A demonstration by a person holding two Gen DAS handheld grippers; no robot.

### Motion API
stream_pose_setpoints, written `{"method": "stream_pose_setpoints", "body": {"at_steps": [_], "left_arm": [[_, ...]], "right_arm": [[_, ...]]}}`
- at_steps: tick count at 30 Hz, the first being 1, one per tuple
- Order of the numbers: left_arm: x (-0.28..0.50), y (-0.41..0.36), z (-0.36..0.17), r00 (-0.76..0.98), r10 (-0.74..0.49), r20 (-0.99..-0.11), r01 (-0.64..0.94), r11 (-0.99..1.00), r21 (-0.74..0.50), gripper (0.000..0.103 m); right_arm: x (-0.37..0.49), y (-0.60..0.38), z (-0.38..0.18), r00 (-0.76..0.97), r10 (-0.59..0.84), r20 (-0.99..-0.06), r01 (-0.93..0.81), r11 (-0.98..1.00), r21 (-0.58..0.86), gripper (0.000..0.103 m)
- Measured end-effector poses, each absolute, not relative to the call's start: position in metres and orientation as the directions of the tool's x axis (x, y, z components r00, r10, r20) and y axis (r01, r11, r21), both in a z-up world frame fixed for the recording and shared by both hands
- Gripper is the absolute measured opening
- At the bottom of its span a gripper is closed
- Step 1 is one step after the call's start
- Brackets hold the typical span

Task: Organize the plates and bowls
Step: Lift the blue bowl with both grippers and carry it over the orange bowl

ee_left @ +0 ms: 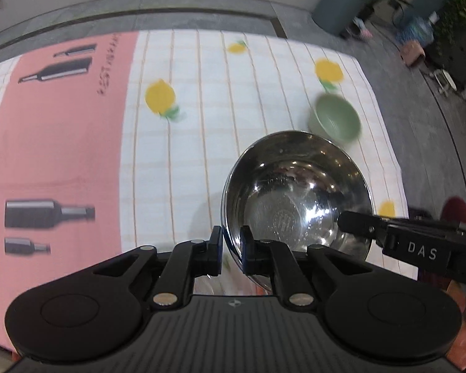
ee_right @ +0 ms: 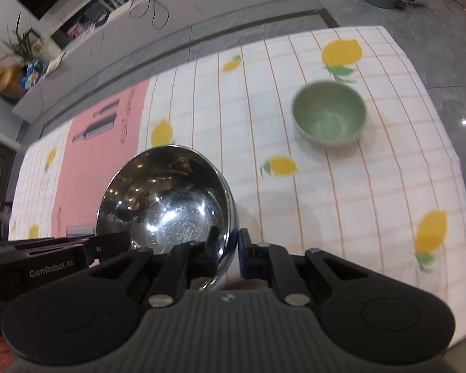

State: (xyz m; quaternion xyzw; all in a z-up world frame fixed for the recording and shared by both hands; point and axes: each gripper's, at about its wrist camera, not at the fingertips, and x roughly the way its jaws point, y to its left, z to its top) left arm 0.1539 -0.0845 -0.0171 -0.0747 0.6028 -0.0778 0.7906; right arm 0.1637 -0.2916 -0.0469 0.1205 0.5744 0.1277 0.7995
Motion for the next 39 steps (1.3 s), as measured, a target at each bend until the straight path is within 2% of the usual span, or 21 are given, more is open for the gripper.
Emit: {"method": "stream_pose_setpoints", "body": {"at_steps": [12,22,28,39], "left_arm": [[0.098,-0.130,-0.034,0.162,-0.254,-0.954,0.082,0.966,-0.243,0.014],[0.096,-0.145,-0.059,0.122,-0.197,-0.973,0.090,0.978,-0.187,0.013],[0.095,-0.157,-0.063,0.132,-0.148,-0.980,0.133,0.982,-0.131,0.013],[0.095,-0.155,-0.068,0.121,-0.135,-0.983,0.154,0.981,-0.116,0.014]], "right_arm": [[0.099,-0.324,-0.042,0.247,0.253,-0.935,-0.124,0.966,0.229,0.008],[0.089,-0.336,-0.078,0.202,0.251,-0.947,-0.092,0.967,0.237,0.008],[0.091,-0.331,-0.082,0.205,0.228,-0.952,-0.119,0.971,0.207,0.008],[0.091,-0.328,-0.094,0.171,0.227,-0.959,-0.136,0.969,0.206,0.008]]}}
